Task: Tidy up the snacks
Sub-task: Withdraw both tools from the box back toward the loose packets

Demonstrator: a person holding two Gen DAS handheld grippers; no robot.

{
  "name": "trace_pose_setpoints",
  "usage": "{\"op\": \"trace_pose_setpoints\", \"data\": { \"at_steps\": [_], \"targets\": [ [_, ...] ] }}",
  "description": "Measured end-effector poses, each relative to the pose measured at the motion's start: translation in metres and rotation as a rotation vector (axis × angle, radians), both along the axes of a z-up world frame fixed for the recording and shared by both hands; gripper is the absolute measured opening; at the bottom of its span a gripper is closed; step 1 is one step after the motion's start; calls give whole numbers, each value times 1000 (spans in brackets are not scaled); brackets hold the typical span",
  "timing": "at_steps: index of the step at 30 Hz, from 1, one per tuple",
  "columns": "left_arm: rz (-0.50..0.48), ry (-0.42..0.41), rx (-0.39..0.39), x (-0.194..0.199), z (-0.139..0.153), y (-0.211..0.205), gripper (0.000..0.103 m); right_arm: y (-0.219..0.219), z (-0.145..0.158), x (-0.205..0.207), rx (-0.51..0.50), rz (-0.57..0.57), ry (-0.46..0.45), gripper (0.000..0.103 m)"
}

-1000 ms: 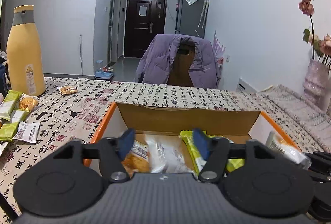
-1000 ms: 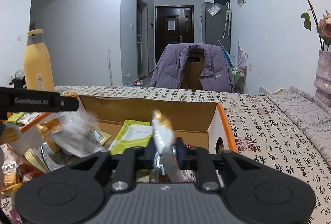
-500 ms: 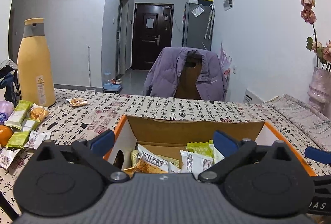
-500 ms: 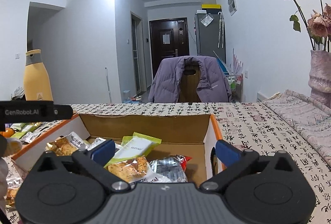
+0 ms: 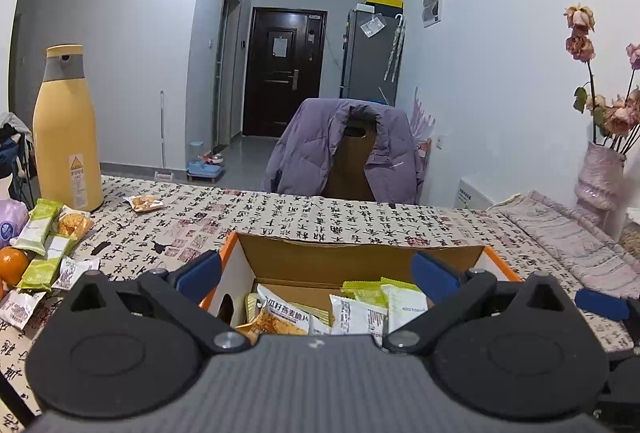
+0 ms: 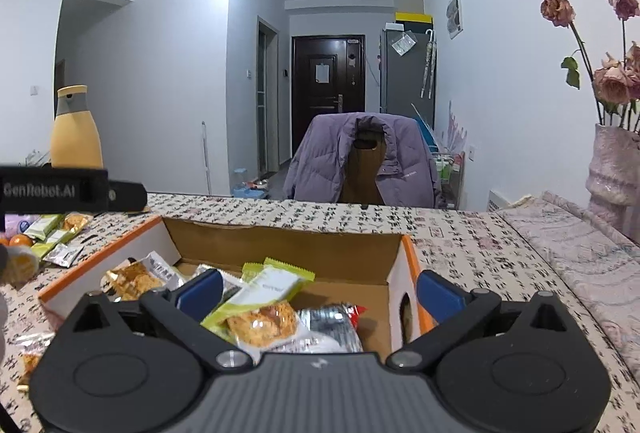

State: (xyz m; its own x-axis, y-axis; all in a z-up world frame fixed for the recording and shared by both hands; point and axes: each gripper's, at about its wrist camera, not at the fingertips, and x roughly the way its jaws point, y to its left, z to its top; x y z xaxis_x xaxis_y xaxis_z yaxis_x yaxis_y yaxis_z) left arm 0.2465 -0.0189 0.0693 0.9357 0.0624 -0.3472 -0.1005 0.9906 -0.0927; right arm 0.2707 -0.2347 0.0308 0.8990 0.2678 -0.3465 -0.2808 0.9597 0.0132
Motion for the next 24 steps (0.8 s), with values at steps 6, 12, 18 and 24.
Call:
{"op": "trace_pose_setpoints", "data": {
  "at_steps": [6, 12, 18, 24],
  "targets": [
    [-7, 17, -25, -22, 7, 5, 103, -5, -2, -28, -5, 13, 60, 103],
    [-20, 39, 11, -49, 0, 4, 103, 2, -13, -52, -8, 36, 116, 103],
    [-7, 83, 25, -75, -15, 14, 103, 8, -35, -66, -42, 15, 187, 103],
    [9, 107, 7, -98, -25, 26, 103, -2, -53, -59, -51, -69, 256, 103]
  ]
}}
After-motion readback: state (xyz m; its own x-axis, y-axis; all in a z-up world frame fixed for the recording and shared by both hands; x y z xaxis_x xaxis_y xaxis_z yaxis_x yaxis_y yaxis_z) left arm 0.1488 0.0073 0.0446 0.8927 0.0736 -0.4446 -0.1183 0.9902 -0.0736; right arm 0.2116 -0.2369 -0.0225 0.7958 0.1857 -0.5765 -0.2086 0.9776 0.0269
